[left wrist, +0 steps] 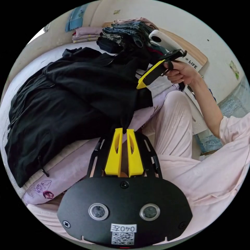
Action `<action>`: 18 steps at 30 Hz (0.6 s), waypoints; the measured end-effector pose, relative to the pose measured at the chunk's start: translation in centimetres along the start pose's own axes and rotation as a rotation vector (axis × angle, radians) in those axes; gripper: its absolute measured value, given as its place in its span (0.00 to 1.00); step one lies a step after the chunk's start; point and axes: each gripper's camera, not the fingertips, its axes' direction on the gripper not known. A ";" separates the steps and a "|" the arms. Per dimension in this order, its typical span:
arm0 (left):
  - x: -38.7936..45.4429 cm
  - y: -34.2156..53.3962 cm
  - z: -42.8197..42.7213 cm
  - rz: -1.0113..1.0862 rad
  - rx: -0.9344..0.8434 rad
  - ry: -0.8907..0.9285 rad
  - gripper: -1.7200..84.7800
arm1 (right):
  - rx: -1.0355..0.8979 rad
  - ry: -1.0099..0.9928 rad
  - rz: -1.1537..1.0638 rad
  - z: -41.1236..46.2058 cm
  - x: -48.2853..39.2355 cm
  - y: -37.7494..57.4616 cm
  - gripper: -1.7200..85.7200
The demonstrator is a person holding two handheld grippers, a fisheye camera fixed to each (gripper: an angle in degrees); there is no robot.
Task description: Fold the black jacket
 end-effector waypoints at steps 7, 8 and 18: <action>1.1 0.9 -5.6 0.019 0.246 -0.169 0.01 | 0.247 -0.022 0.070 -4.8 0.3 3.0 0.15; 1.5 0.0 -5.6 0.060 0.256 -0.195 0.01 | 0.244 -0.004 0.087 -4.7 0.5 2.5 0.14; 7.6 -4.0 6.0 0.574 -0.044 -0.540 0.01 | 0.147 -0.073 0.000 -1.4 -1.0 -0.5 0.02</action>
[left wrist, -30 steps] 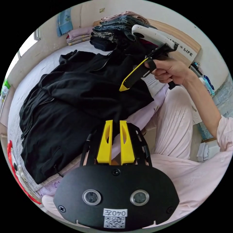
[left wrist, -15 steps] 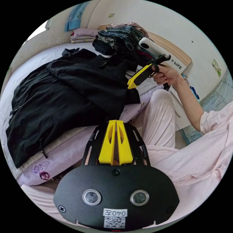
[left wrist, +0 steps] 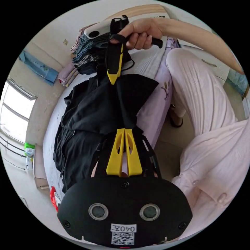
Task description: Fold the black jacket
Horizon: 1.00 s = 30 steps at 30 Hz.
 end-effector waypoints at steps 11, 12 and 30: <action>-13.7 -2.8 -0.4 -0.248 0.121 0.016 0.01 | 0.101 0.299 -0.072 -1.0 -6.8 -5.6 0.11; -16.3 -3.8 1.3 -0.319 0.123 0.019 0.01 | 0.100 0.309 -0.094 -0.4 -7.3 -6.4 0.11; -41.9 -9.7 17.7 -0.694 0.043 0.141 0.01 | 0.167 0.662 -0.215 6.8 -9.6 -14.2 0.01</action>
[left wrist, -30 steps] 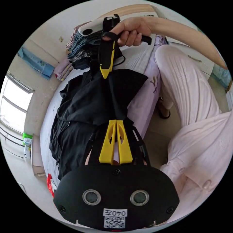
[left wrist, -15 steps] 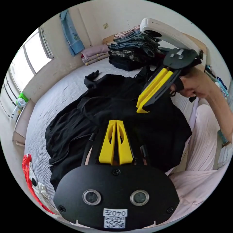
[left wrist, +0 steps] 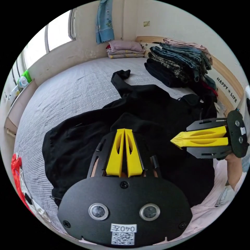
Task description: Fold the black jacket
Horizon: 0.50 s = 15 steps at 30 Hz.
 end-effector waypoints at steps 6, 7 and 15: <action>-1.2 -3.4 4.5 0.013 -0.141 -0.003 0.01 | -0.110 -0.030 0.003 6.5 1.4 -0.1 0.01; -1.6 -3.6 4.1 -0.002 -0.126 -0.002 0.01 | -0.135 -0.070 0.015 5.7 2.3 -0.1 0.01; -4.5 -9.3 0.1 -0.010 0.063 -0.036 0.01 | 0.107 0.005 0.232 -2.7 15.1 -1.2 0.01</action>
